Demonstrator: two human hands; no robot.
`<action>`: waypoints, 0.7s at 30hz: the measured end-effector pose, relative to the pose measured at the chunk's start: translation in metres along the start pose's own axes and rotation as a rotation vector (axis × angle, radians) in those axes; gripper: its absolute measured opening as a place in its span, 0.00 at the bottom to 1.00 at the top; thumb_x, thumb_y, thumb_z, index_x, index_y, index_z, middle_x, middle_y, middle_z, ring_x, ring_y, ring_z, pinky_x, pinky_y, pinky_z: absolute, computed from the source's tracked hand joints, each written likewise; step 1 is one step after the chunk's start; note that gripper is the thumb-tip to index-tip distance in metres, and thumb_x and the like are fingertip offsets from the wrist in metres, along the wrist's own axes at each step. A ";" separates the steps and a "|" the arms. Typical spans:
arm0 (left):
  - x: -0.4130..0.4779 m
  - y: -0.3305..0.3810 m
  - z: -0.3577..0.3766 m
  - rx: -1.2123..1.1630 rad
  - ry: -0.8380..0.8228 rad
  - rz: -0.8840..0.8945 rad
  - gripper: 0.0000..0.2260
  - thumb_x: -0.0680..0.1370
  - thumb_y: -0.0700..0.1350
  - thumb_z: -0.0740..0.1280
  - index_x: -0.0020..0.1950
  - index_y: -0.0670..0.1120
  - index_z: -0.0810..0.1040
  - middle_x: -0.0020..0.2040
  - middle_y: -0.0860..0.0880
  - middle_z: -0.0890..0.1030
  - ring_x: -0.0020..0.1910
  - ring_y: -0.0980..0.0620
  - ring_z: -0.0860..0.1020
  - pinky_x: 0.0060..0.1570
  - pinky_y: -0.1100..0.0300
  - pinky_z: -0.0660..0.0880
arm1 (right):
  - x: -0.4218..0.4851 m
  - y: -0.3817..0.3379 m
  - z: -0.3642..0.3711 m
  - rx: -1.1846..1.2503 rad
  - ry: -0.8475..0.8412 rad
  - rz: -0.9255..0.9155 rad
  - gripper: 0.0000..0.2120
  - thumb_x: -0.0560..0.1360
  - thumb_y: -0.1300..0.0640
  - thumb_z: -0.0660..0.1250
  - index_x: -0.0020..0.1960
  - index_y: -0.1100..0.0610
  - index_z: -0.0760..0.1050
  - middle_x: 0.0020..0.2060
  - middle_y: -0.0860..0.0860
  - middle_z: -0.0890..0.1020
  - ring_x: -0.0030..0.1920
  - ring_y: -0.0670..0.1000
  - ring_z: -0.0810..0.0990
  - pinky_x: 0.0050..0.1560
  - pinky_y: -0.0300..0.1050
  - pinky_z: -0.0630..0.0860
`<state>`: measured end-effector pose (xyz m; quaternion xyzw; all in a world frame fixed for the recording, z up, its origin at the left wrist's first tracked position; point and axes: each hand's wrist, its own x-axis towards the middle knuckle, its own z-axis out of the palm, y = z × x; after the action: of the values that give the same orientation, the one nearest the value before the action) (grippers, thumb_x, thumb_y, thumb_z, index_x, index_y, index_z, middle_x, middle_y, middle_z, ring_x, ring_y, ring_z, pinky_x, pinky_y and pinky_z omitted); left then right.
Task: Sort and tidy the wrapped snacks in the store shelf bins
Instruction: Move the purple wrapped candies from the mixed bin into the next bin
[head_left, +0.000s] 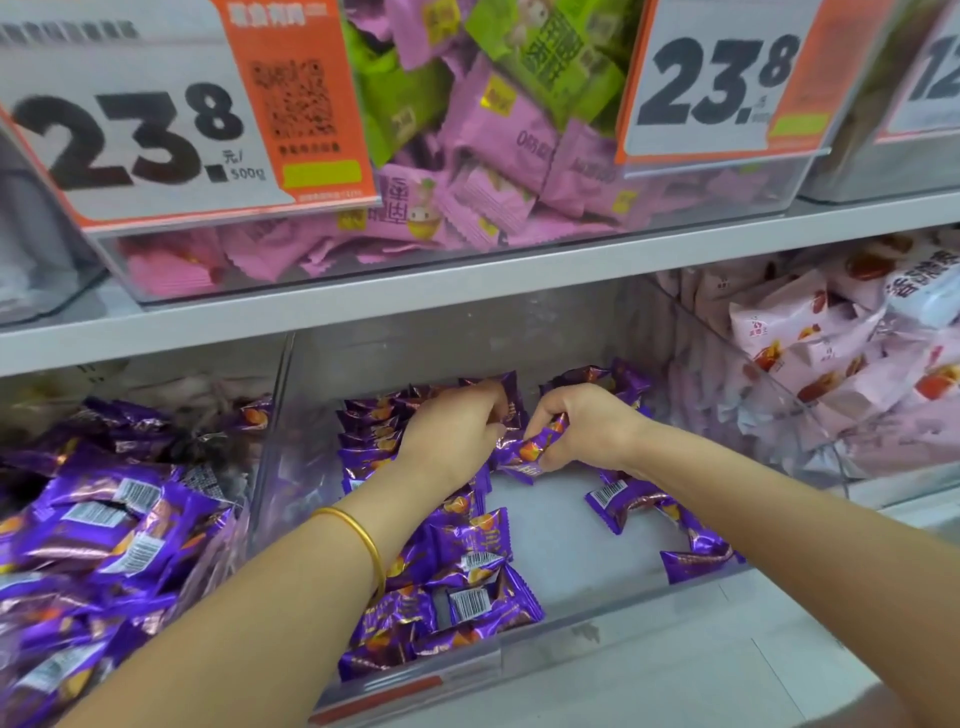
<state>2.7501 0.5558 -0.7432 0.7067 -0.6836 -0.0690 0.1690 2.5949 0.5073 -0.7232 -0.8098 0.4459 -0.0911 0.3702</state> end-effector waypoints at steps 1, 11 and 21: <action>-0.001 0.001 0.000 0.001 -0.018 0.001 0.08 0.76 0.43 0.65 0.54 0.46 0.77 0.53 0.47 0.80 0.52 0.46 0.77 0.50 0.55 0.74 | 0.001 0.000 0.001 0.003 0.000 -0.004 0.12 0.64 0.67 0.76 0.44 0.57 0.80 0.36 0.46 0.76 0.35 0.43 0.73 0.29 0.28 0.68; 0.001 0.005 0.004 0.020 -0.017 -0.020 0.08 0.75 0.41 0.67 0.53 0.43 0.79 0.54 0.45 0.78 0.53 0.46 0.76 0.51 0.55 0.75 | 0.000 0.012 0.006 0.057 0.056 0.002 0.13 0.62 0.68 0.77 0.40 0.53 0.80 0.43 0.50 0.78 0.40 0.47 0.77 0.39 0.36 0.72; -0.001 0.005 -0.001 -0.042 -0.023 -0.031 0.06 0.75 0.41 0.66 0.49 0.44 0.80 0.53 0.46 0.79 0.52 0.47 0.76 0.50 0.56 0.74 | -0.003 0.009 0.020 0.076 0.028 0.015 0.13 0.63 0.70 0.75 0.44 0.57 0.80 0.42 0.48 0.77 0.38 0.46 0.74 0.35 0.39 0.74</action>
<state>2.7458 0.5573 -0.7405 0.7126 -0.6728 -0.0940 0.1750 2.5972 0.5172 -0.7431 -0.7904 0.4534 -0.1162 0.3952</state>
